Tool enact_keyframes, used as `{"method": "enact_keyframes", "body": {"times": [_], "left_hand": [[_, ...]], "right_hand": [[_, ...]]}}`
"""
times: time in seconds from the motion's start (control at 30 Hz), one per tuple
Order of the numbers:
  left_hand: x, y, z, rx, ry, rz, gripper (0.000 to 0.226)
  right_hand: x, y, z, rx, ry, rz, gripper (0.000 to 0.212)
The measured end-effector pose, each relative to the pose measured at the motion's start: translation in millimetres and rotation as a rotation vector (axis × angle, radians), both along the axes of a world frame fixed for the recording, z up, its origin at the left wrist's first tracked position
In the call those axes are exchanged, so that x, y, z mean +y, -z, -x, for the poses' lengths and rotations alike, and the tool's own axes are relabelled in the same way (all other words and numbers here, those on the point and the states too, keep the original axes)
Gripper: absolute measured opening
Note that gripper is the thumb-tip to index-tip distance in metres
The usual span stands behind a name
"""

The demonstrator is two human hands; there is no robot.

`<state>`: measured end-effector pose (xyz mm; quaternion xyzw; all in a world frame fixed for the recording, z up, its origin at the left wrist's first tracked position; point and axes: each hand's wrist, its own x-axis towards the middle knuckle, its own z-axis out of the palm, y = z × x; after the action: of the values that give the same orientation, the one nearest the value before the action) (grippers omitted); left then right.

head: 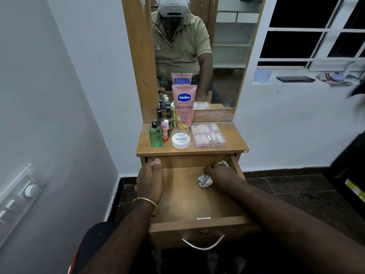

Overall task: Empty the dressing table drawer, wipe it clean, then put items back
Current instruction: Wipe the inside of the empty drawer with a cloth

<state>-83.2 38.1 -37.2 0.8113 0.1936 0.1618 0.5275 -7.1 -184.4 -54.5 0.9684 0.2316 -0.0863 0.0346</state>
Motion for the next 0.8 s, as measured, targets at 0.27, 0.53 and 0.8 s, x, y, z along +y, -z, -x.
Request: {"method": "enact_keyframes", "body": {"times": [0.27, 0.53, 0.8], "left_hand": [[2, -4, -2, 0.014, -0.006, 0.026, 0.072], [6, 3, -6, -0.048, -0.049, 0.316, 0.074], [15, -2, -4, -0.082, -0.203, 0.741, 0.08]], "right_hand": [[10, -24, 9, 0.374, 0.124, 0.172, 0.048], [12, -42, 49, 0.597, 0.079, 0.297, 0.047], [52, -34, 34, 0.788, 0.296, -0.591, 0.026]]}}
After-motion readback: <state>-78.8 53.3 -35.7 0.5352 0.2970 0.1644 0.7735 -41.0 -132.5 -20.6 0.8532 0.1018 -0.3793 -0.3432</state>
